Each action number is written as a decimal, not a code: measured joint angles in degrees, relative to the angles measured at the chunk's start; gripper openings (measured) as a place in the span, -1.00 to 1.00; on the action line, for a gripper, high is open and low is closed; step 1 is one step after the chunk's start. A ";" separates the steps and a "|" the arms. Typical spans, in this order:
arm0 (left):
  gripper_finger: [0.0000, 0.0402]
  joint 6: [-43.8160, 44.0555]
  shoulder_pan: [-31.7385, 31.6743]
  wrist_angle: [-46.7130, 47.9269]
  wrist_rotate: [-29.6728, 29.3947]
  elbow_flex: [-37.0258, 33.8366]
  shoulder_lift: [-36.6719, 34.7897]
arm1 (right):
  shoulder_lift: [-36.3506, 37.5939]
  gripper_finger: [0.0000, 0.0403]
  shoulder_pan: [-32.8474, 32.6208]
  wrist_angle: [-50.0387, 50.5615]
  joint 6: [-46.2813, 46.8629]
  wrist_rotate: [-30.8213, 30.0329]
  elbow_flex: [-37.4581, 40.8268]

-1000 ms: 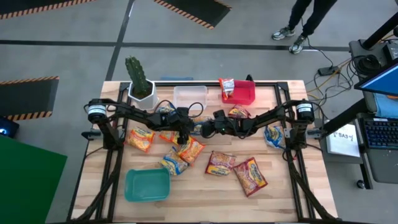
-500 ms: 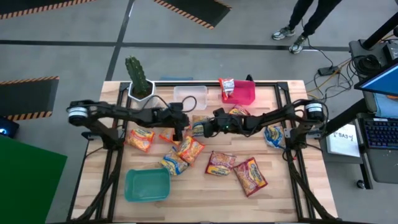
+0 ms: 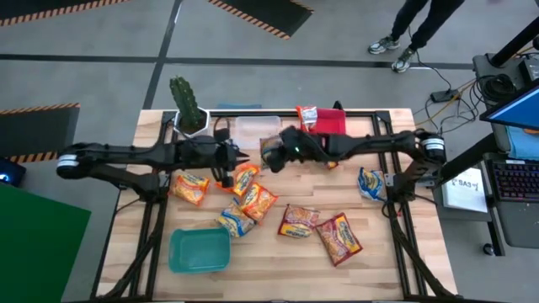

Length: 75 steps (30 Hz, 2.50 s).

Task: Sort Maruchan noodles
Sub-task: Put the blue noodle pack into the white bin, then put the red noodle pack into the green bin

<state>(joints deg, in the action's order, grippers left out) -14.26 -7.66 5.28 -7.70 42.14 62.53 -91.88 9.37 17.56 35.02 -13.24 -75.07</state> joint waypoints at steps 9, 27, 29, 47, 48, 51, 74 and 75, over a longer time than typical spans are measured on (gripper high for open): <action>-0.82 -0.64 -0.02 0.89 -0.13 -2.16 -4.65 | -8.03 -0.94 10.59 19.47 -5.59 4.23 -20.99; -0.82 -1.26 -0.02 1.35 -0.24 -2.19 -4.62 | -29.16 -0.94 19.16 37.71 -9.85 13.28 -43.32; -0.82 -1.27 -0.02 1.38 -0.24 -2.19 -4.62 | -30.64 -0.94 19.14 37.89 -10.51 13.27 -44.94; -0.82 -1.31 -0.02 1.38 -0.24 -2.19 -4.55 | -33.41 -0.36 19.01 41.07 -11.94 4.10 -47.32; -0.82 -1.31 -0.02 1.38 -0.24 -2.19 -4.55 | -33.39 -0.31 19.01 41.22 -12.10 4.12 -47.58; -0.82 -1.31 -0.02 1.46 -0.24 -2.19 -4.55 | -33.09 -0.20 19.01 43.92 -12.23 4.14 -49.01; -0.82 7.77 -0.04 3.20 -0.24 -2.19 1.61 | -4.63 -0.10 -8.51 30.26 -21.21 -0.92 -16.31; -0.82 8.61 -0.03 3.23 -0.24 -2.19 2.41 | -2.65 -0.09 -10.57 26.95 -21.92 -0.93 -12.56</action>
<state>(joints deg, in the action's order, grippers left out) -5.65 -7.69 8.50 -7.94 39.94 64.94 -94.53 -1.20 44.51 13.10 -14.17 -87.62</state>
